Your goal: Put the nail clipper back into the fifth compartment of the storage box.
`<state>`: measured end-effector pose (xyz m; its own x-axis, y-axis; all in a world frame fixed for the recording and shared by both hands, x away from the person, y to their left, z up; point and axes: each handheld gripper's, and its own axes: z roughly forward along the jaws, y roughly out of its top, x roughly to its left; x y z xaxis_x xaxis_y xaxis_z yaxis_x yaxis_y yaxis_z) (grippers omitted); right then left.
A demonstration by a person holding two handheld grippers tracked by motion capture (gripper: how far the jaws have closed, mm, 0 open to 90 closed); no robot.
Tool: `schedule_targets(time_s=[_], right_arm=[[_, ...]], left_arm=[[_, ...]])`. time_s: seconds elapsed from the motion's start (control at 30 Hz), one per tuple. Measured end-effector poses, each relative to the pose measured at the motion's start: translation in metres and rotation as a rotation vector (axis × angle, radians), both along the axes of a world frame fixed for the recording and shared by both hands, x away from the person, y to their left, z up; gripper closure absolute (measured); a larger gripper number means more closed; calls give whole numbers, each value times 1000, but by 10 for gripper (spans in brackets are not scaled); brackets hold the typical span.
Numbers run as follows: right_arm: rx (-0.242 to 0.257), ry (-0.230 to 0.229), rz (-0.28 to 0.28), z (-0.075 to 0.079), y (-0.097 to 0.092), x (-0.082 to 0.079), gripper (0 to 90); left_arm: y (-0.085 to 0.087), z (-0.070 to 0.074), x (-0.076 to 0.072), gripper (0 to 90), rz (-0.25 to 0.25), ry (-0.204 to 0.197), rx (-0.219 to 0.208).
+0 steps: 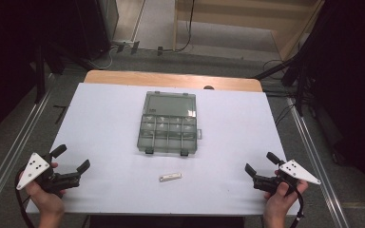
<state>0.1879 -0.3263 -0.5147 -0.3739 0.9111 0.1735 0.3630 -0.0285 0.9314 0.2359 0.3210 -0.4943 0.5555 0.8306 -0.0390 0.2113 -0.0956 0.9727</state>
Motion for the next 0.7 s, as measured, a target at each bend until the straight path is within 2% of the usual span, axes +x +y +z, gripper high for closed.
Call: schedule_targets(time_s=[0.3,0.33,0.43,0.47,0.57,0.6,0.67,0.7], right_arm=[[-39,7,34,7,6,0,0],[-59,10,50,10,10,0,0],[-68,10,74,12,14,1,0],[-90,15,102,15,19,3,0],[-107,19,149,19,25,5,0],[-107,19,149,19,25,5,0],[-129,23,192,24,32,9,0],[-129,23,192,24,32,9,0]], left_arm=[[-1,-1,-1,0,10,5,6],[-1,-1,-1,0,12,5,5],[-1,-2,-1,0,17,4,3],[-1,-2,-1,0,17,5,4],[-1,-2,-1,0,18,4,4],[-1,-2,-1,0,18,4,3],[-1,-2,-1,0,18,4,4],[-1,-2,-1,0,18,4,2]])
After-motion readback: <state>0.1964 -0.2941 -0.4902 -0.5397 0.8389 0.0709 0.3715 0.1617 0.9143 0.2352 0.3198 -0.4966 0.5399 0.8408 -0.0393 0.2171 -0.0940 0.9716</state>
